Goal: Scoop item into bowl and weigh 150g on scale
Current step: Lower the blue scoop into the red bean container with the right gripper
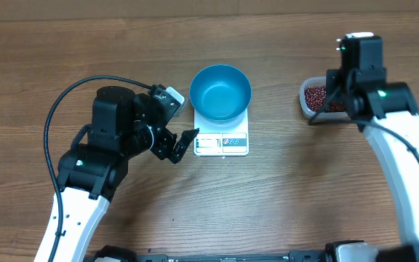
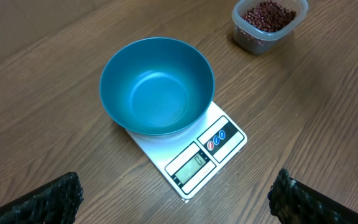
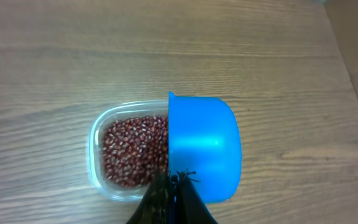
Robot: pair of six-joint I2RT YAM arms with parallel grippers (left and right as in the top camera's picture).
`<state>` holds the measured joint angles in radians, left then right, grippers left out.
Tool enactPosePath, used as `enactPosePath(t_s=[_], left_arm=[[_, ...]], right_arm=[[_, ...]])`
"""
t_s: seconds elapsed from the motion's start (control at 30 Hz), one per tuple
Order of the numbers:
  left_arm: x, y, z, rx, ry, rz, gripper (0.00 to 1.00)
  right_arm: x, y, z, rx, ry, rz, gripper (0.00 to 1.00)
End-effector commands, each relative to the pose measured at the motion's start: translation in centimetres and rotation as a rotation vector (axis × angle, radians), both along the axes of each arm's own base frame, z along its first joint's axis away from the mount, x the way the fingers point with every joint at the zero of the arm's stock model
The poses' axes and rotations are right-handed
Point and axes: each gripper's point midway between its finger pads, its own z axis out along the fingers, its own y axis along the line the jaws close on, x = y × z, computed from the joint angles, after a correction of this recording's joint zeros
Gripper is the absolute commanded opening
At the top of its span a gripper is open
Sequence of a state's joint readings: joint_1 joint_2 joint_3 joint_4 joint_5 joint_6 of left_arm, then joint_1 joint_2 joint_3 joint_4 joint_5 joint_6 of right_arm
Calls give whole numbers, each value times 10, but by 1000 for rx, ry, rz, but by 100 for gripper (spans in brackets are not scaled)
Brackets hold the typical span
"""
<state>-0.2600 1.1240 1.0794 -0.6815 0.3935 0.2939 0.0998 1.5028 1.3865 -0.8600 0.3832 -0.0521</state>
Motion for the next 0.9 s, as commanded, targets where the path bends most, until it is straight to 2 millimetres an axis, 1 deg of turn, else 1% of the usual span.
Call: enactPosePath(t_s=[0.0, 0.07, 0.2, 0.27, 0.4, 0.5, 0.63, 0.7, 0.8, 0.87], left_arm=[[1, -3, 11, -26, -14, -7, 99], [1, -3, 11, -26, -14, -7, 100], [1, -3, 11, -26, -14, -7, 100], [1, -3, 11, -26, -14, -7, 99], [1, -3, 11, -26, -14, -7, 100], [1, -3, 11, -26, -14, -7, 99], [1, -3, 11, -26, -14, -7, 100], [1, -3, 11, -26, -14, -7, 99], [1, -3, 11, -26, -14, -7, 100], [1, -3, 11, -26, -14, -7, 100]], right_arm=[[14, -7, -3, -70, 9, 13, 4], [20, -6, -11, -71, 21, 13, 4], [26, -6, -24, -74, 47, 13, 4], [28, -6, -36, -76, 75, 15, 4], [30, -5, -53, -78, 117, 17, 4], [32, -5, -71, -84, 162, 17, 4], [32, -5, -88, -85, 207, 21, 4], [29, -5, -94, -86, 233, 21, 4], [25, -3, -96, -76, 253, 25, 4], [25, 2, -98, -46, 255, 43, 4]])
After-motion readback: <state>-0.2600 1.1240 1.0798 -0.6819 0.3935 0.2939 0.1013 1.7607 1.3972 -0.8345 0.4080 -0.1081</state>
